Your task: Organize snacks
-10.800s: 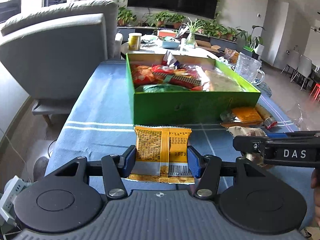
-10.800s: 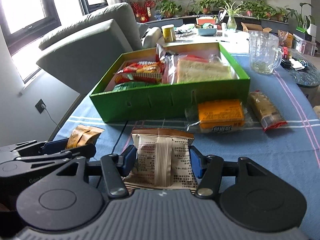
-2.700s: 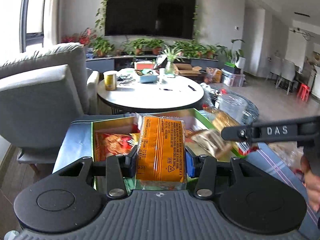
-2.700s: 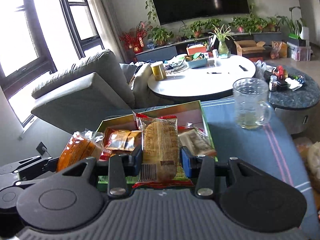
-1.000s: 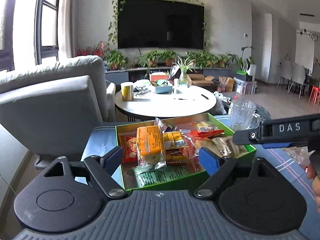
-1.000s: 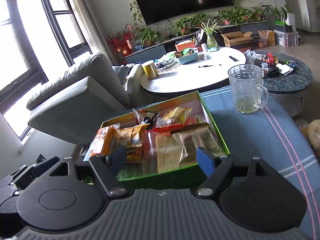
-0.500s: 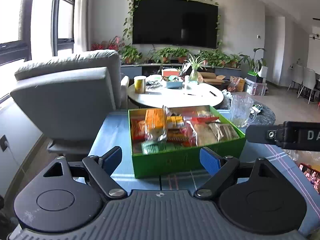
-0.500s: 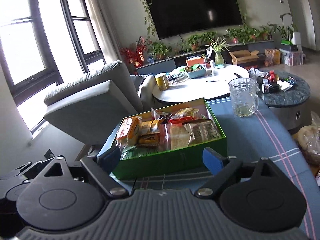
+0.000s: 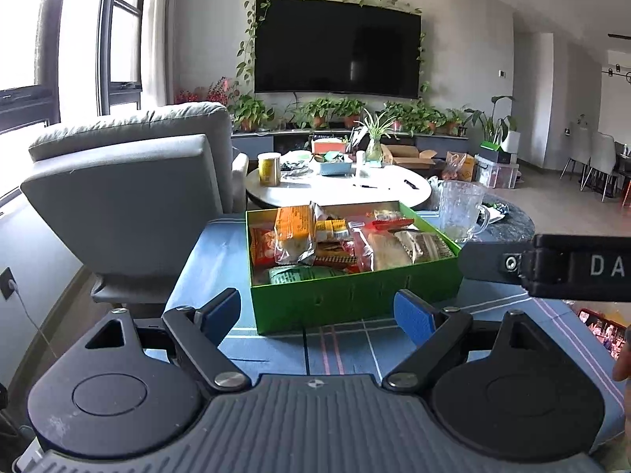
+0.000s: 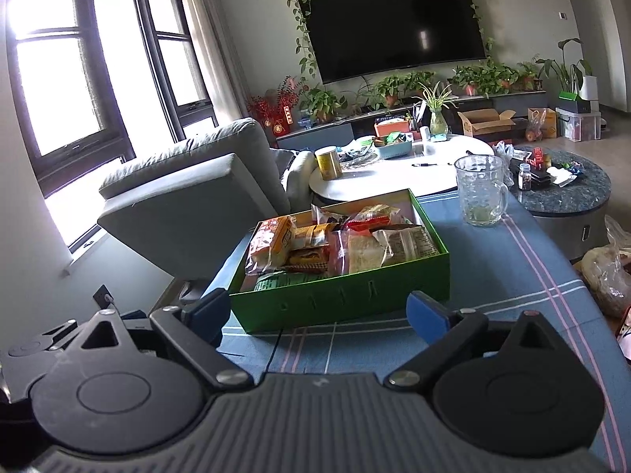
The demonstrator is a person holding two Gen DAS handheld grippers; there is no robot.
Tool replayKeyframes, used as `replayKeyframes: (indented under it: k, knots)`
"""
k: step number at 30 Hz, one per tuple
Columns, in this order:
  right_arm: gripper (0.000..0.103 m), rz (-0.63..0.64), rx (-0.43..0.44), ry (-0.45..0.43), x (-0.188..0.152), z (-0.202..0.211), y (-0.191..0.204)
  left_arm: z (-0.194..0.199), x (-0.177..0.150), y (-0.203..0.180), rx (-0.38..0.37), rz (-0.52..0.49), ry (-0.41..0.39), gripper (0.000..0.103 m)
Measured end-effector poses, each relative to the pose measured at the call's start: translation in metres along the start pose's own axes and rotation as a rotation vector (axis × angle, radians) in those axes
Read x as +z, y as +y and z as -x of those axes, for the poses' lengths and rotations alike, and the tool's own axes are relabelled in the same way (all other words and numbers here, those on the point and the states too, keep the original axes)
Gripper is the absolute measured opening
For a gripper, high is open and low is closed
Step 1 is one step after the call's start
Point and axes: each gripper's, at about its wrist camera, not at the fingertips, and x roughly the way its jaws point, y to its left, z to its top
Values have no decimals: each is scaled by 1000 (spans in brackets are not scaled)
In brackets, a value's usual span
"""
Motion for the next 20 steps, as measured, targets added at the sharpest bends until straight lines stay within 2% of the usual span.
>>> replayKeyframes:
  k: [12,20]
  knots:
    - [80,-27,-7,10,-4,1,-4,-4,-2,-4,5,-1,27,84]
    - [80,-21,-4,11,-4,1,-2,-1,-2,-3,6,6,-1,84]
